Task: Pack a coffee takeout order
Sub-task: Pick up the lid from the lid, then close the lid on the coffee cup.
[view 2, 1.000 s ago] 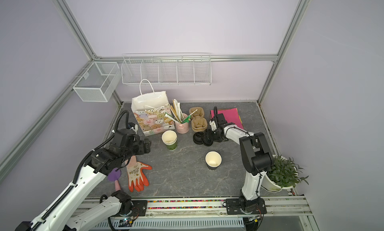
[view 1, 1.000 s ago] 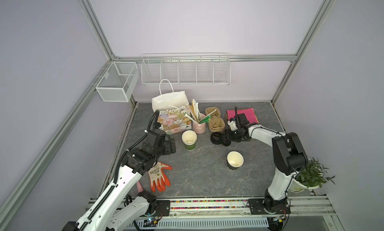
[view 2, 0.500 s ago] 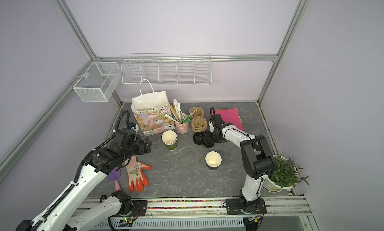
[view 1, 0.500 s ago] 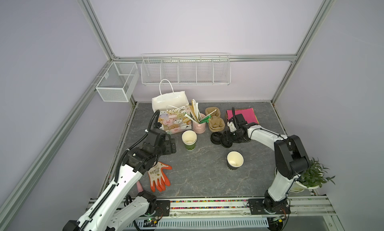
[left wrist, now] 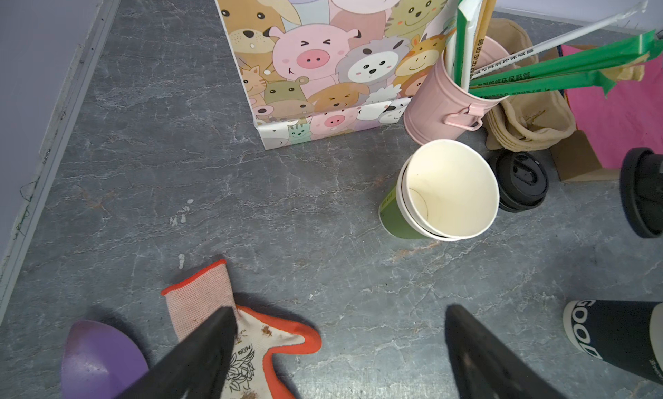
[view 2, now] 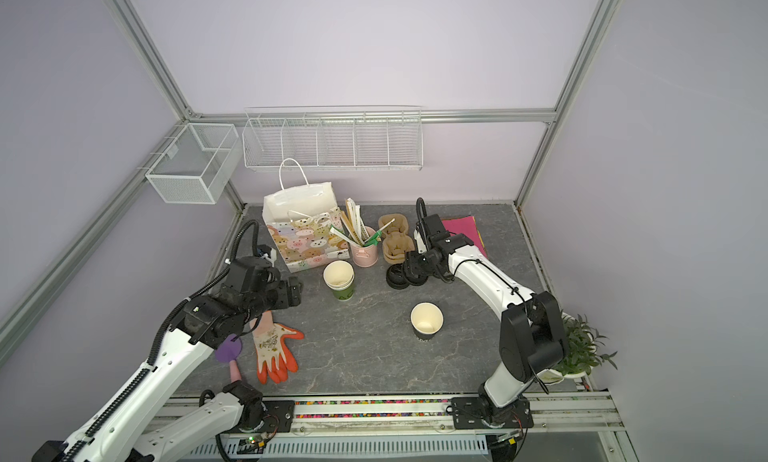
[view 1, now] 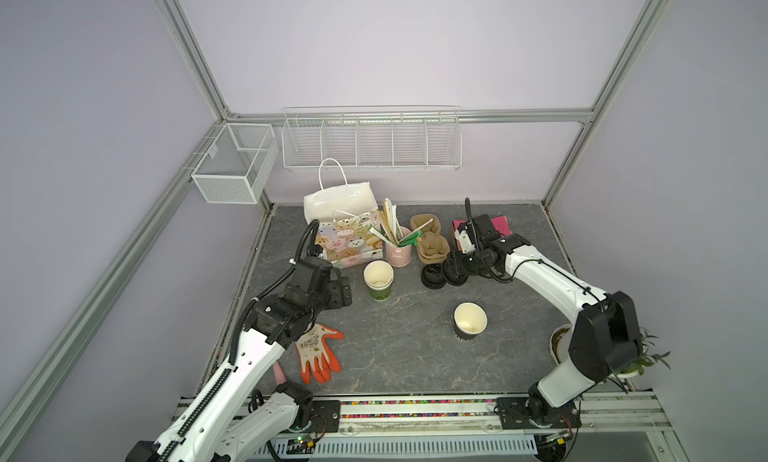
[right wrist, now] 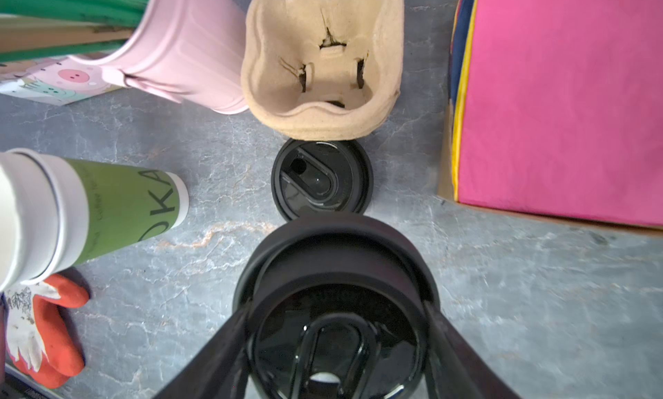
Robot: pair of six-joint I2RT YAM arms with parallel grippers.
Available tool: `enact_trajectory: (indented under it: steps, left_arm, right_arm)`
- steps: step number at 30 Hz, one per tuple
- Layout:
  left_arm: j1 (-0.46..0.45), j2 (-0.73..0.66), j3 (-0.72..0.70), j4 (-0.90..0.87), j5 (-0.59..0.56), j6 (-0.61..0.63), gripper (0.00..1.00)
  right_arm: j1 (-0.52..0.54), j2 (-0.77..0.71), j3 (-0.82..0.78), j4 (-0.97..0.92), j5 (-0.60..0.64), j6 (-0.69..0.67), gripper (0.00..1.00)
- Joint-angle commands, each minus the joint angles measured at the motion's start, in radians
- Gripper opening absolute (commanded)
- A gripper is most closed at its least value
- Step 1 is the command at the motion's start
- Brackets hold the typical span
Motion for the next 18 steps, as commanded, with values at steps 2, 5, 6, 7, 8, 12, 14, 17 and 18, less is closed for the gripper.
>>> enact_trajectory:
  steps: [2,5,6,7,8,12,14,17,18]
  left_arm:
    - [0.005,0.0,-0.007,-0.001,0.006,0.016,0.91]
    - [0.005,0.0,-0.007,-0.002,0.006,0.017,0.91]
    - [0.005,0.0,-0.007,-0.003,0.005,0.016,0.91]
    - [0.005,0.0,-0.007,-0.002,0.007,0.016,0.91]
    - [0.005,-0.001,-0.007,-0.002,0.006,0.016,0.91]
    - [0.005,-0.004,-0.007,-0.002,0.007,0.016,0.91]
    - [0.006,-0.004,-0.007,-0.002,0.01,0.016,0.91]
    - [0.006,-0.003,-0.006,-0.002,0.013,0.016,0.91]
    - [0.006,-0.003,-0.006,-0.002,0.014,0.016,0.91]
  right_arm:
    - [0.016,-0.056,0.027,-0.152,0.05,-0.021,0.69]
    - [0.021,-0.083,0.03,-0.211,0.057,-0.02,0.69]
    - [0.023,-0.091,0.032,-0.232,0.057,-0.021,0.69]
    - [0.023,-0.101,0.033,-0.26,0.055,-0.022,0.69]
    - [0.025,-0.112,0.032,-0.298,0.057,-0.022,0.69]
    - [0.03,-0.17,0.024,-0.378,0.048,-0.03,0.7]
    - [0.035,-0.195,0.017,-0.408,0.035,-0.032,0.7]
    - [0.052,-0.224,-0.003,-0.431,0.01,-0.031,0.7]
    - [0.06,-0.23,-0.011,-0.432,0.008,-0.029,0.7]
